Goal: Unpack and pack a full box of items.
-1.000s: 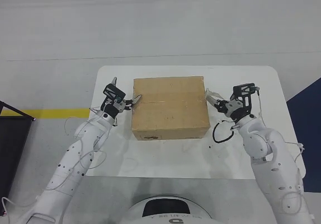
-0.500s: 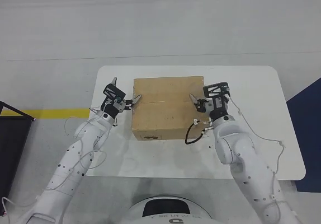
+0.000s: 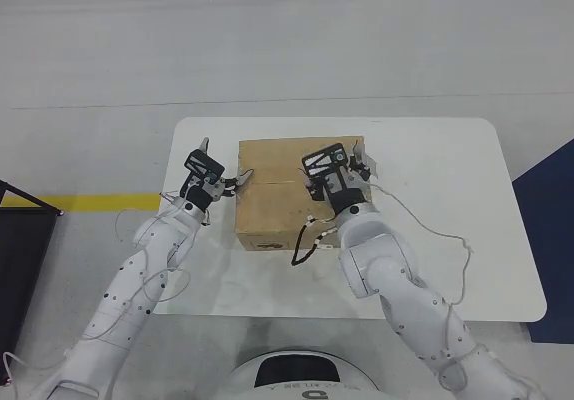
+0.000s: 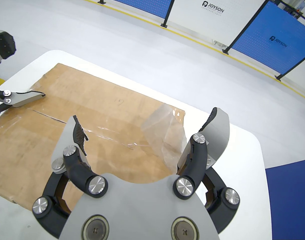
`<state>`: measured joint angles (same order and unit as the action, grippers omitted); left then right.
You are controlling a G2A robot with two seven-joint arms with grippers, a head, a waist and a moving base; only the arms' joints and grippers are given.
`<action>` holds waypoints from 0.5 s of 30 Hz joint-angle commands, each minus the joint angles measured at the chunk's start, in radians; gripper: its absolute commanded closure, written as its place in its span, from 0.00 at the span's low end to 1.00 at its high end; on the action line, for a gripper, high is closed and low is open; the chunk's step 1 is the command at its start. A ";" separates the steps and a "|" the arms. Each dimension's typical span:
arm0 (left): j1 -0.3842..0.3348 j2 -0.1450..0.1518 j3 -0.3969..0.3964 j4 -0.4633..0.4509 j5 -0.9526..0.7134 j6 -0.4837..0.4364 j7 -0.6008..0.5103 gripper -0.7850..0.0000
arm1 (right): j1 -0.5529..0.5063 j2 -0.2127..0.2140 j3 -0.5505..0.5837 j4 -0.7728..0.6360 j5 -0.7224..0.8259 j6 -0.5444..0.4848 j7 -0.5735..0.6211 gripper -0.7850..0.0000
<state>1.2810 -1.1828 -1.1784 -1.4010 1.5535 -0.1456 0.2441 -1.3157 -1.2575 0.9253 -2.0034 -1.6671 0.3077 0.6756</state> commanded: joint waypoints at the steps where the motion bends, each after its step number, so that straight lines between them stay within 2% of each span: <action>1: 0.000 0.000 0.000 0.000 0.000 0.000 0.000 0.00 | -0.003 -0.003 0.006 -0.026 0.031 -0.009 0.013 0.00; 4: 0.000 0.000 0.000 0.000 0.000 0.000 0.000 0.00 | -0.046 0.003 0.073 -0.099 0.131 -0.066 0.019 0.00; 8: 0.000 0.000 0.000 0.000 0.000 0.000 0.000 0.00 | -0.164 0.026 0.258 -0.203 0.312 -0.187 -0.008 0.00; 11: 0.000 0.000 0.000 0.000 0.000 0.000 0.000 0.00 | -0.247 0.042 0.391 -0.229 0.416 -0.295 -0.021 0.00; 15: 0.000 0.000 0.000 0.000 0.000 0.000 0.000 0.00 | -0.247 0.042 0.391 -0.229 0.416 -0.295 -0.021 0.00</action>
<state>1.2810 -1.1828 -1.1784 -1.4010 1.5535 -0.1456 0.2441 -1.5645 -1.2156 1.3277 -2.2326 -1.2492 0.0044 0.6543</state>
